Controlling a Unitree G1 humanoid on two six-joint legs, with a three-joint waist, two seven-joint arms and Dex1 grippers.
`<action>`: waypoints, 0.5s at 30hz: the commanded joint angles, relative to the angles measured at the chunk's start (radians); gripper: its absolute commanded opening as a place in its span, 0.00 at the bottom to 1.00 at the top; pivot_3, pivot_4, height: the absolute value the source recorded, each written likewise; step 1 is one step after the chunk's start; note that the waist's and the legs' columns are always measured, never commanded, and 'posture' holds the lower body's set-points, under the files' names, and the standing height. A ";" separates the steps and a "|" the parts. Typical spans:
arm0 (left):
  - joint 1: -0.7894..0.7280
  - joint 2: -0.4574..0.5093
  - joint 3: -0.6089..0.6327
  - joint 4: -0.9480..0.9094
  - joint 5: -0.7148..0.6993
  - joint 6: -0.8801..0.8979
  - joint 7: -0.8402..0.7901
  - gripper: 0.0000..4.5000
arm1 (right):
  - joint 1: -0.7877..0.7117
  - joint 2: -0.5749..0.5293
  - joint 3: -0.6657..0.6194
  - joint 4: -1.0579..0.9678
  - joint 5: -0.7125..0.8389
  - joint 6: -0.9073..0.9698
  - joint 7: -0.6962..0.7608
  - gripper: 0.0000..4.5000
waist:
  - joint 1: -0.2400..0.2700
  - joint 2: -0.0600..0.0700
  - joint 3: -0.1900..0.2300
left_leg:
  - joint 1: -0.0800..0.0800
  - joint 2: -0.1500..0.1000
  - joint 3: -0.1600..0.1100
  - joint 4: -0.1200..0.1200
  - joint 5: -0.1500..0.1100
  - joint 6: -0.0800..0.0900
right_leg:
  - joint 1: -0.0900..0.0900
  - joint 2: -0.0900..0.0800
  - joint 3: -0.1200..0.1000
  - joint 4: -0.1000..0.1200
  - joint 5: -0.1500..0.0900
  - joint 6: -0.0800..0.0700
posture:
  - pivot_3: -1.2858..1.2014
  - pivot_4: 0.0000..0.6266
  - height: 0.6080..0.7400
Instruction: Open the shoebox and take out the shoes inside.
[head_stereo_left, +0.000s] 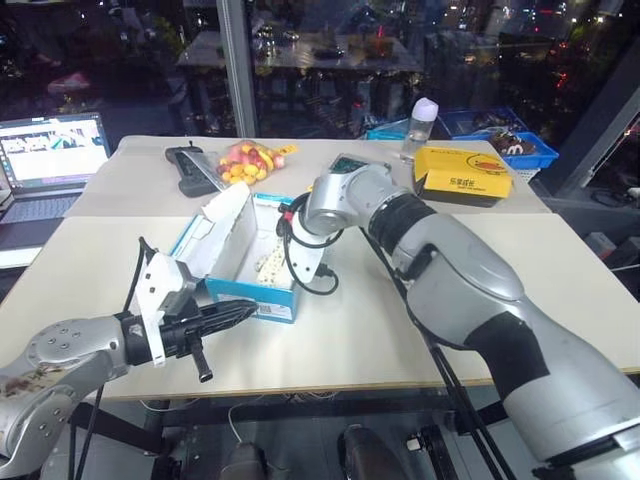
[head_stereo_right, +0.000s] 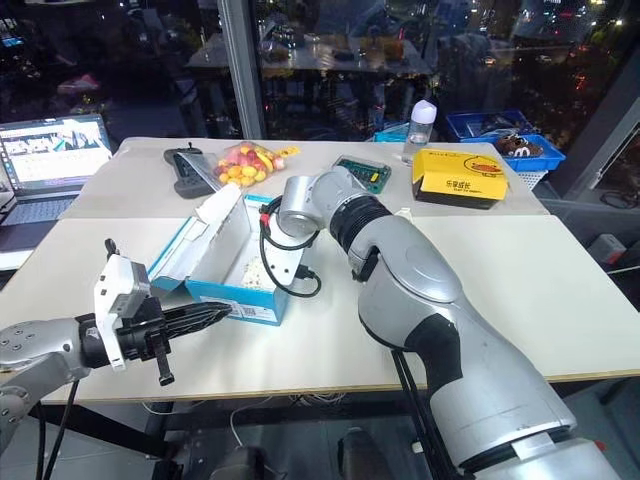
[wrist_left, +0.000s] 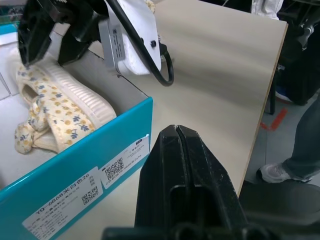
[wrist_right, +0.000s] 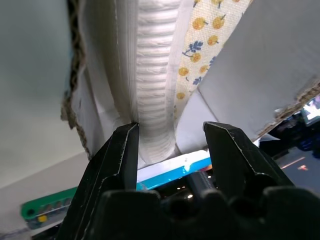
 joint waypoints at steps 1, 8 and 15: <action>-0.010 0.004 0.015 -0.026 -0.020 0.003 0.004 0.00 | 0.093 0.055 -0.014 0.014 0.048 -0.064 0.045 0.56 | -0.006 0.000 -0.001 | 0.000 0.000 0.000 0.000 0.000 0.000 | 0.000 0.000 0.000 0.000 0.000 0.000 | 0.52 0.24 0.48; -0.026 0.002 0.005 -0.017 -0.018 0.002 0.008 0.00 | 0.102 0.060 -0.059 0.012 0.081 -0.059 0.060 0.27 | -0.017 -0.001 -0.002 | 0.000 0.001 -0.001 0.000 -0.001 -0.001 | 0.000 0.001 -0.001 0.009 -0.005 -0.004 | 0.52 0.24 0.48; -0.045 0.000 -0.010 -0.005 -0.010 0.000 0.007 0.00 | 0.107 0.066 -0.088 0.000 0.106 -0.065 0.073 0.00 | -0.038 -0.001 0.000 | -0.001 0.000 -0.005 -0.001 -0.001 -0.001 | -0.002 0.003 -0.001 0.011 -0.006 -0.005 | 0.52 0.24 0.48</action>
